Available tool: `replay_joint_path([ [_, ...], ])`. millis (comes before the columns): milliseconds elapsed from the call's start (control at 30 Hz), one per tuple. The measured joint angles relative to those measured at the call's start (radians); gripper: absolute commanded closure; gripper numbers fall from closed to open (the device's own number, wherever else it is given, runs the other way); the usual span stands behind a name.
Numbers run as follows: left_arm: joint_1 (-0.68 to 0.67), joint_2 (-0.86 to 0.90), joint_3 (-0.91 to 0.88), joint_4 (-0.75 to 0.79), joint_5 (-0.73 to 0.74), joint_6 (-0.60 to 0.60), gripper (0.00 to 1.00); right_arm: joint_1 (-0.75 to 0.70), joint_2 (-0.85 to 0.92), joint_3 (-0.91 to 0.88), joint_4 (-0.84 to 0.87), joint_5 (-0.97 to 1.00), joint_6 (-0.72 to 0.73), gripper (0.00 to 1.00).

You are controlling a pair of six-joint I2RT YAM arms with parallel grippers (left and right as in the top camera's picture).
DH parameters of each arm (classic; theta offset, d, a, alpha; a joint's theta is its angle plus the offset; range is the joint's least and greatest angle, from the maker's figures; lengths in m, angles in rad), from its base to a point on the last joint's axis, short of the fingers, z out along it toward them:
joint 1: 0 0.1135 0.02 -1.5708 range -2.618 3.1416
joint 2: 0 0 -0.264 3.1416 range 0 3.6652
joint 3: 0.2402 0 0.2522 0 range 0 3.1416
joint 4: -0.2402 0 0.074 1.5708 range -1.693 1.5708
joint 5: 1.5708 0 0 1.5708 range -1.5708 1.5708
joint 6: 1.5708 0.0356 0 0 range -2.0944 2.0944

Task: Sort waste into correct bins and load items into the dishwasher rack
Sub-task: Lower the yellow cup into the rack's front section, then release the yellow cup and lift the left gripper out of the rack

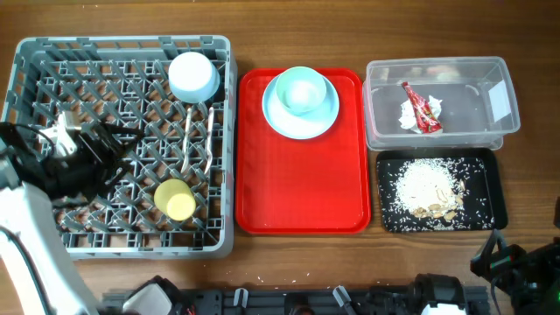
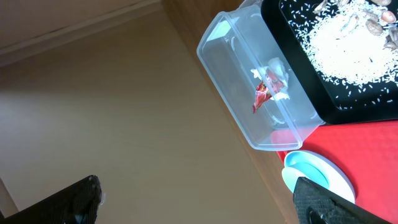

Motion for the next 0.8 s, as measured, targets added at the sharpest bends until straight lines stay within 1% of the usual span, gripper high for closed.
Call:
replay_joint_path([
  [67, -0.055, -0.059, 0.0, -0.018, -0.052, -0.023, 0.0, 0.0, 0.0, 0.0, 0.0, 0.0, 0.0, 0.0],
  [167, -0.196, -0.167, 0.0, -0.019, -0.169, -0.065, 0.0, 0.0, 0.0, 0.0, 0.0, 0.0, 0.0, 0.0],
  [200, -0.244, -0.201, 0.0, -0.02, -0.195, -0.083, 0.29, 0.0, 0.0, 0.0, 0.0, 0.0, 0.0, 0.0],
  [233, -0.289, -0.227, 0.0, -0.023, -0.217, -0.104, 0.85, 0.0, 0.0, 0.0, 0.0, 0.0, 0.0, 0.0],
  [267, -0.329, -0.243, 0.0, -0.029, -0.236, -0.124, 0.96, 0.0, 0.0, 0.0, 0.0, 0.0, 0.0, 0.0],
  [333, -0.406, -0.253, 0.0, -0.051, -0.27, -0.151, 0.96, 0.0, 0.0, 0.0, 0.0, 0.0, 0.0, 0.0],
  [433, -0.479, -0.245, -0.001, -0.111, -0.335, -0.192, 0.96, 0.0, 0.0, 0.0, 0.0, 0.0, 0.0, 0.0],
  [500, -0.519, -0.241, -0.013, -0.124, -0.411, -0.233, 0.96, 0.0, 0.0, 0.0, 0.0, 0.0, 0.0, 0.0],
  [600, -0.54, -0.239, -0.059, -0.116, -0.478, -0.275, 0.96, 0.0, 0.0, 0.0, 0.0, 0.0, 0.0, 0.0],
  [800, -0.541, -0.225, -0.183, -0.049, -0.537, -0.311, 0.96, 0.0, 0.0, 0.0, 0.0, 0.0, 0.0, 0.0],
])
